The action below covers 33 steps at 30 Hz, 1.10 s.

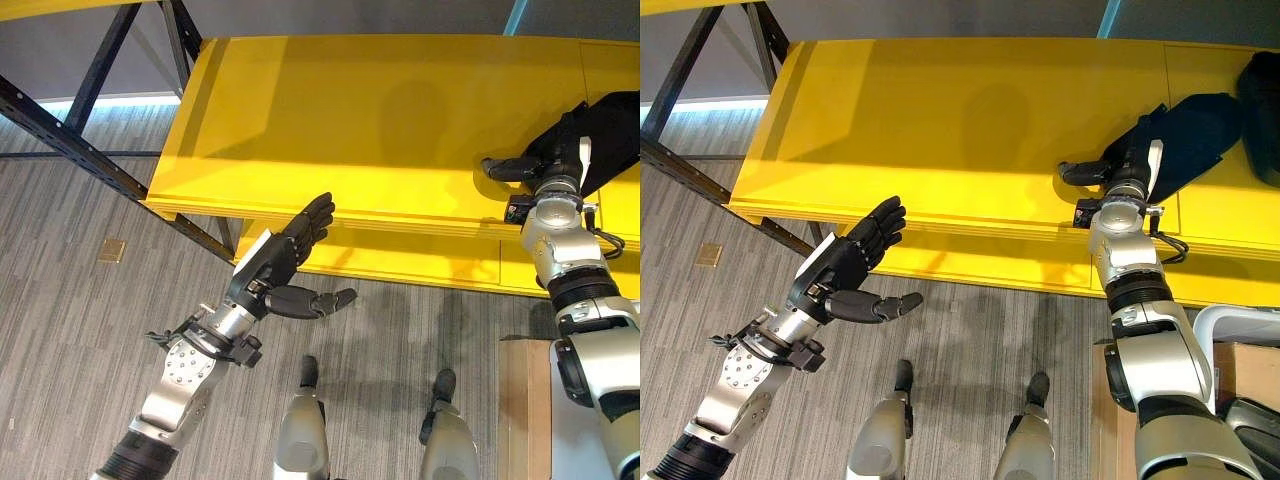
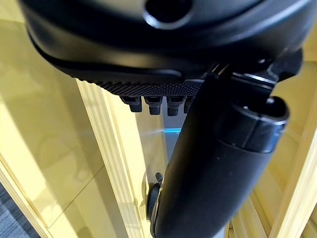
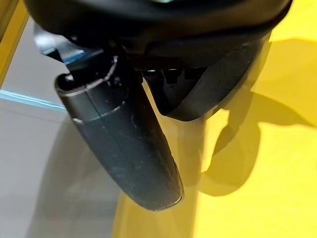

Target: Move parts from the plastic box to the shelf.

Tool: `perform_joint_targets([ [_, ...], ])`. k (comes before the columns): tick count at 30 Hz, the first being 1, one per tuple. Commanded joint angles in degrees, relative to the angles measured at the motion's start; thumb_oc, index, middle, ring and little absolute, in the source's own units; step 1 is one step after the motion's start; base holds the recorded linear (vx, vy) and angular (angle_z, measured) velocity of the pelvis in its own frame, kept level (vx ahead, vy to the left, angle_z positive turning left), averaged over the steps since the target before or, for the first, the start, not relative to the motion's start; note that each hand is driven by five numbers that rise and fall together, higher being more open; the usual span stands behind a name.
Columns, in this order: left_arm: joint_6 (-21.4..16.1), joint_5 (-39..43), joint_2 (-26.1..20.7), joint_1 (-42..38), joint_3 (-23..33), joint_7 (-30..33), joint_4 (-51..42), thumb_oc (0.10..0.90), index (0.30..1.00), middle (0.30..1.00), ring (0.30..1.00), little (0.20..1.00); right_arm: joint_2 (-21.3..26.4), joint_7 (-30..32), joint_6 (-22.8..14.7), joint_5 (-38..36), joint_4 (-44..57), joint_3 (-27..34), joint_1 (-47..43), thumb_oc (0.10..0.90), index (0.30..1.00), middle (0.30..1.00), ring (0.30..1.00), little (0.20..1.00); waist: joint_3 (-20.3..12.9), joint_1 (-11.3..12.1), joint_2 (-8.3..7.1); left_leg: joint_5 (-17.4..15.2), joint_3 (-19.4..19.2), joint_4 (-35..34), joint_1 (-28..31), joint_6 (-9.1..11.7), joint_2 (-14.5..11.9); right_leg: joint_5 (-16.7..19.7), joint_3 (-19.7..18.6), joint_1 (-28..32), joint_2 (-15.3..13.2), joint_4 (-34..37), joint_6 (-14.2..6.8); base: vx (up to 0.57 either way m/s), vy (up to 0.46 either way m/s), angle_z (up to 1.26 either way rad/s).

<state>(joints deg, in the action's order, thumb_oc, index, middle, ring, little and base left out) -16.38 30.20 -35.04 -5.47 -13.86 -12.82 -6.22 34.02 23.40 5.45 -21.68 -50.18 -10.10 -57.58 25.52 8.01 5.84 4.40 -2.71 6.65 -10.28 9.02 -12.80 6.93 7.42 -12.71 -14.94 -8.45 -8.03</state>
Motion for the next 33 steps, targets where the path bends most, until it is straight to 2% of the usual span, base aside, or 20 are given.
perform_joint_targets([
  [1,-6.55,1.78,-0.63,-1.59,0.19,0.50,-5.76,0.900,1.000,1.000,1.000,1.000,2.88,-1.76,-1.13,2.01,-0.52,-2.66,-6.93,0.900,1.000,1.000,1.000,1.000,-1.82,0.81,-0.07,-3.88,1.43,1.83,-2.48,-4.07,3.26,-14.65,0.70,1.84,2.58,-9.23,4.21,0.00,0.000,0.00],
  [6,-6.04,2.71,-0.52,-1.93,0.58,0.18,-5.72,0.900,1.000,1.000,1.000,1.000,3.52,-7.15,-0.17,8.24,-1.07,-5.95,-7.90,0.900,1.000,1.000,1.000,1.000,-1.51,1.33,-0.42,-3.75,1.78,2.22,-3.06,-4.07,3.26,-14.77,0.97,1.76,2.63,-9.54,4.17,-0.02,-0.037,0.02],
  [9,-6.14,2.39,-0.49,-2.08,0.53,0.20,-5.72,0.900,1.000,1.000,1.000,1.000,3.52,-7.85,0.48,10.65,-0.93,-7.36,-8.15,0.900,1.000,1.000,1.000,1.000,-1.35,1.46,-0.55,-3.69,1.77,2.28,-3.19,-4.11,3.19,-14.74,1.06,1.79,2.63,-9.55,4.08,-0.02,-0.037,0.04],
  [12,-5.68,2.65,-0.53,-2.13,0.92,-0.30,-6.02,0.900,1.000,1.000,1.000,1.000,4.21,-10.33,2.54,12.22,-0.29,-9.86,-8.79,0.900,1.000,1.000,1.000,1.000,-1.16,1.75,-0.93,-3.59,2.00,2.45,-3.64,-4.11,3.13,-14.78,1.15,1.73,2.69,-9.59,4.01,-0.02,-0.056,0.02],
  [23,-4.79,2.55,-1.01,-2.06,1.66,-2.15,-6.76,0.900,1.000,1.000,1.000,1.000,6.53,-13.89,4.98,12.45,-2.81,-12.74,-9.86,0.900,1.000,1.000,1.000,1.000,-0.71,2.29,-1.89,-3.44,2.15,3.17,-4.59,-4.12,2.60,-14.99,1.23,1.79,3.07,-9.75,4.12,-0.01,-0.048,0.03],
  [30,-4.56,2.13,-1.06,-2.27,1.72,-2.33,-6.90,0.900,1.000,1.000,1.000,1.000,7.83,-14.22,3.54,14.01,-4.03,-13.23,-10.20,0.900,1.000,1.000,1.000,1.000,-0.59,2.21,-1.90,-3.29,2.20,3.18,-4.73,-4.11,2.47,-15.16,1.14,1.73,3.31,-9.92,4.32,0.00,0.000,0.00],
  [33,-4.72,2.28,-1.52,-1.88,1.75,-2.35,-7.10,0.900,1.000,1.000,1.000,1.000,9.63,-14.66,2.21,17.97,-4.31,-14.02,-10.82,0.900,1.000,1.000,1.000,1.000,-0.57,2.35,-1.89,-3.31,2.54,3.28,-4.93,-4.13,2.55,-15.30,1.27,1.65,3.27,-10.18,4.31,0.02,-0.035,0.00],
])
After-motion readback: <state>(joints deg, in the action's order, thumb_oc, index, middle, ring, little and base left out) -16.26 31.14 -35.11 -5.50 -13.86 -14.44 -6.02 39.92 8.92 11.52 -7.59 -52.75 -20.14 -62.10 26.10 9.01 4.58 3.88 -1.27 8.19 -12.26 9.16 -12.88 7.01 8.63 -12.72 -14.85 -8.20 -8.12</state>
